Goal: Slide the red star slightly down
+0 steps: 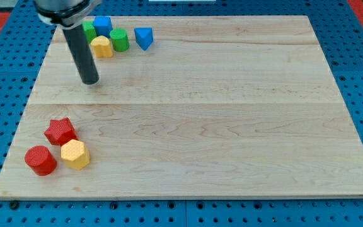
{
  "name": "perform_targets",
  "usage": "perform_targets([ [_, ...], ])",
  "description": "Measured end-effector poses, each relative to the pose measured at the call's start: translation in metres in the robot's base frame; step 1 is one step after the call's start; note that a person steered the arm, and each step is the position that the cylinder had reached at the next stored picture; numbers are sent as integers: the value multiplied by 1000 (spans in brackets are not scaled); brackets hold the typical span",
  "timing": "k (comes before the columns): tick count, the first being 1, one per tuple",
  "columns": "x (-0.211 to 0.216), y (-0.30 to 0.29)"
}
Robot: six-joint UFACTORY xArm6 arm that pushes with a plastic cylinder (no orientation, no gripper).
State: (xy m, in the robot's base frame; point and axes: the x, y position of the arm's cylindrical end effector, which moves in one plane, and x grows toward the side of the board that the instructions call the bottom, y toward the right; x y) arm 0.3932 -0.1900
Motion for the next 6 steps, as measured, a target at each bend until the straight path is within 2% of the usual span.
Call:
perform_targets([
  [1, 36, -51],
  [2, 84, -56],
  [4, 95, -34],
  [5, 99, 7],
  [6, 109, 7],
])
